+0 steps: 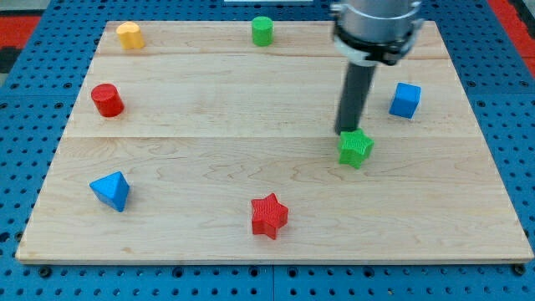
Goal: Slightly push the green star towards the center of the board
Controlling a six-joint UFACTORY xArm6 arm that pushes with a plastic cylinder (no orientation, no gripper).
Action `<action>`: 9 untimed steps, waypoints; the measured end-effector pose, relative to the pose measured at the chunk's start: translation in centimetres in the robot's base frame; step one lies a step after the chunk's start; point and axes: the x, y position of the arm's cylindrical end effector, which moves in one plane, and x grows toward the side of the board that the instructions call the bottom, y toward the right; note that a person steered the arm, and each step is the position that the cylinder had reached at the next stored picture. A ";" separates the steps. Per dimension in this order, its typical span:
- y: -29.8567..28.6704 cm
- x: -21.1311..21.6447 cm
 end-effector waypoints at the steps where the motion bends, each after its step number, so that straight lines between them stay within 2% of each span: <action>1: 0.7 -1.5; 2: 2.8 -1.6; 3: 5.2 2.2; 5: 4.6 3.1; 7: 6.5 9.2; 8: 6.4 10.7; 9: 2.3 8.6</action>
